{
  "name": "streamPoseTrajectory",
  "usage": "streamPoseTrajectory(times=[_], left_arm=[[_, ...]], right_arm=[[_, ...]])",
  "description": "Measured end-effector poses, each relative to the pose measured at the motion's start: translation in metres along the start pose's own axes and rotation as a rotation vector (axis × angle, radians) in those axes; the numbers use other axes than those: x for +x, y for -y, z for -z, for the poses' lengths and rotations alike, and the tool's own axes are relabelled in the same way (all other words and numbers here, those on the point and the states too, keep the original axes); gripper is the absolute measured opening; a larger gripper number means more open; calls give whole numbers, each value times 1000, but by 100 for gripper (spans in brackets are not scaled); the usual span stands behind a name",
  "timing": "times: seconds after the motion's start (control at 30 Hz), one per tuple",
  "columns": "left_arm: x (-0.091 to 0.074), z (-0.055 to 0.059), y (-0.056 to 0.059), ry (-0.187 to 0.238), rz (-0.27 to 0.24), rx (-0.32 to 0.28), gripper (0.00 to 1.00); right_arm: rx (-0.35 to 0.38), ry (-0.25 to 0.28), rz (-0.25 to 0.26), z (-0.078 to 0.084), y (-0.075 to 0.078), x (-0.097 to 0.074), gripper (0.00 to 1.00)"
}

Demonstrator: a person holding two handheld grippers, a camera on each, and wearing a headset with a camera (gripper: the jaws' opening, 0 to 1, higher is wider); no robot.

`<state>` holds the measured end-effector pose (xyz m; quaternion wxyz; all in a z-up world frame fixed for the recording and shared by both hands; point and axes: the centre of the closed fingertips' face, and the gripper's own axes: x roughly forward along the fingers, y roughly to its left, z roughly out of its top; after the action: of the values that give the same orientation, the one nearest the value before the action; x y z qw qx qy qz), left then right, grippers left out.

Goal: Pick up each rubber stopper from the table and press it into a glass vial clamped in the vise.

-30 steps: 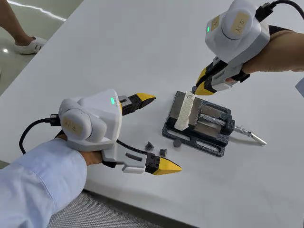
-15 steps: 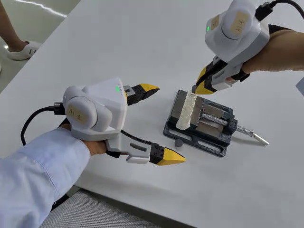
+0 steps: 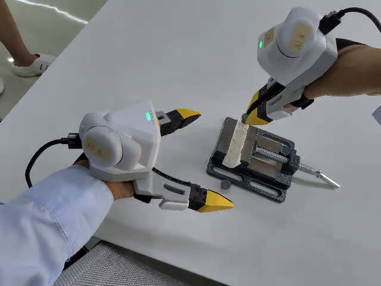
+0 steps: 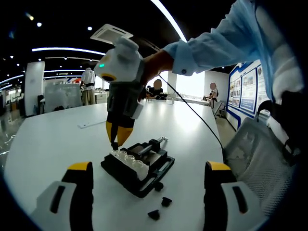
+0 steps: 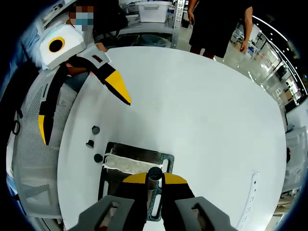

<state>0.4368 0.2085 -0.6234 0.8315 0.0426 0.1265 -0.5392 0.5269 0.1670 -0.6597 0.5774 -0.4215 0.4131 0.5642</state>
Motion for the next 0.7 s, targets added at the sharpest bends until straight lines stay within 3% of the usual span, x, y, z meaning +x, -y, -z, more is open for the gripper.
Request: streamPoseTrajectory(times=[0.4, 0.7], left_arm=[[1, 3, 0, -2, 2, -7, 94], [2, 4, -1, -3, 1, -14, 94]], right_arm=[[-40, -18, 11, 0, 3, 1, 6], [-76, -60, 10, 1, 3, 2, 6]])
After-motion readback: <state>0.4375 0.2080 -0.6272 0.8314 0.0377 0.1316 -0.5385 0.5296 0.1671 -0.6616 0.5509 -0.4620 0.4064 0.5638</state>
